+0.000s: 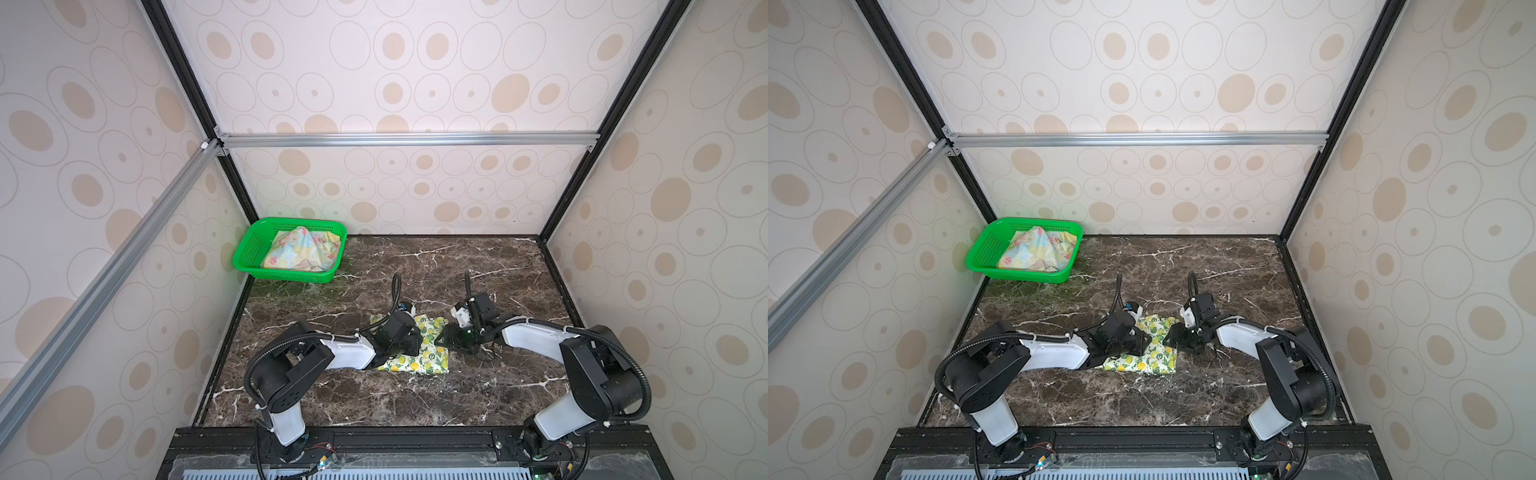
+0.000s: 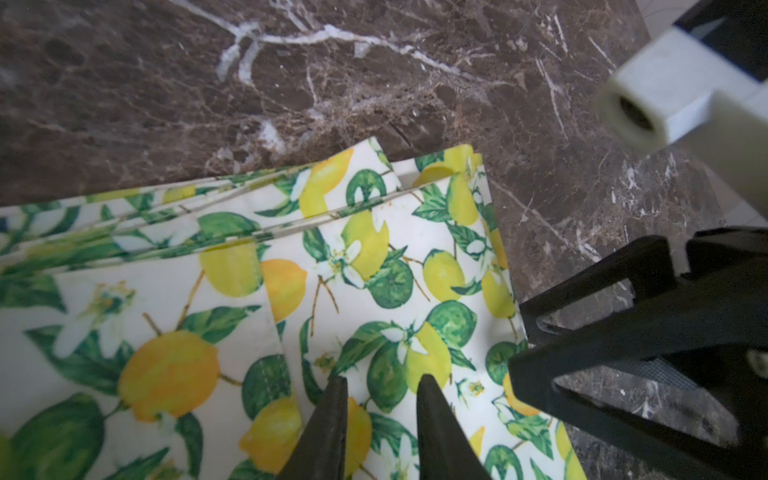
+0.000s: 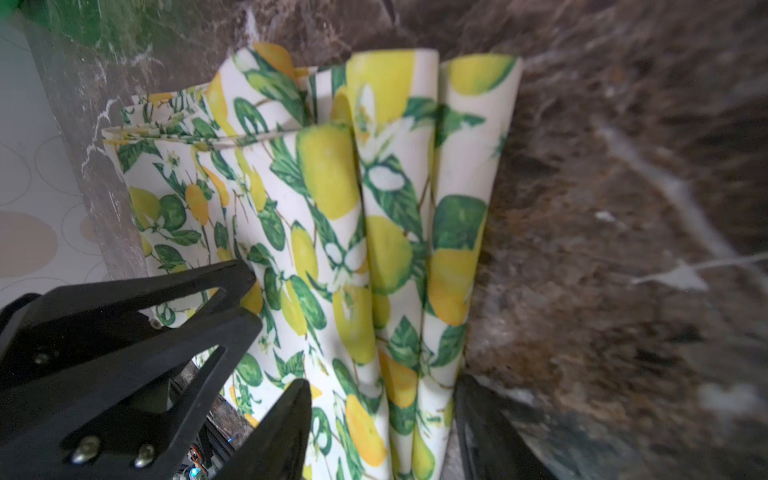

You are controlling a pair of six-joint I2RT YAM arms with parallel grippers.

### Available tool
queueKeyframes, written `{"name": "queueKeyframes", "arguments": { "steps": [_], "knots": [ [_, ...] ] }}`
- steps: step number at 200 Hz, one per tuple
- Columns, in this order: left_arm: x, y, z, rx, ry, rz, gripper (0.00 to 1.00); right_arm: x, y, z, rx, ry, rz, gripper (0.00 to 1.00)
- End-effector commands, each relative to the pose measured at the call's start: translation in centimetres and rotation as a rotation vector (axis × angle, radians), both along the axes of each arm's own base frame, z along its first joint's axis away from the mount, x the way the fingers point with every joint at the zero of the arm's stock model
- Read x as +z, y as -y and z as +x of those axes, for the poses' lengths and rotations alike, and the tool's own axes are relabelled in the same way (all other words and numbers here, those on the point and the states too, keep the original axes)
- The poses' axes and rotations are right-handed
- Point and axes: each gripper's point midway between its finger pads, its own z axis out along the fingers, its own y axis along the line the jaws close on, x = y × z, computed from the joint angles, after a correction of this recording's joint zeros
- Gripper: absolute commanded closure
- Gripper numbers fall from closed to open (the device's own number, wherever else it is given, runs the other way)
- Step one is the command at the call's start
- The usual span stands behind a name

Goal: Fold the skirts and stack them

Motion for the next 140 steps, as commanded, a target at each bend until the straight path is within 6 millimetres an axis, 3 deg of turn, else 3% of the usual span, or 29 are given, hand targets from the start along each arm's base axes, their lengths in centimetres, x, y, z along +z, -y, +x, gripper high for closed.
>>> {"name": "queueKeyframes", "arguments": {
  "steps": [1,35,67,82,99,116,128,140],
  "knots": [
    [0.1,0.9,0.1,-0.002,-0.011,-0.022,0.71,-1.9,1.1,-0.5,-0.028,-0.034,-0.054,0.42],
    [-0.5,1.1,-0.1,-0.007,-0.029,-0.021,0.71,-2.7,1.2,-0.5,-0.041,-0.049,-0.066,0.48],
    [-0.8,1.3,-0.2,-0.013,-0.036,-0.019,0.71,-3.3,1.4,-0.6,-0.058,-0.055,-0.066,0.65],
    [-0.9,1.3,-0.2,-0.016,-0.040,-0.017,0.71,-3.3,1.5,-0.5,-0.060,-0.051,-0.075,0.65],
    [-1.0,1.3,-0.2,-0.018,-0.043,-0.017,0.71,-3.3,1.7,-0.4,-0.068,-0.049,-0.091,0.53],
    [-1.0,1.3,-0.2,-0.018,-0.043,-0.017,0.71,-3.4,1.9,-0.4,-0.071,-0.046,-0.101,0.51],
    [-1.0,1.4,-0.2,-0.019,-0.044,-0.018,0.71,-3.5,1.9,-0.3,-0.069,-0.045,-0.103,0.56],
    [-1.0,1.5,-0.2,-0.022,-0.045,-0.018,0.71,-3.5,1.9,-0.2,-0.067,-0.048,-0.106,0.67]
  ]
}}
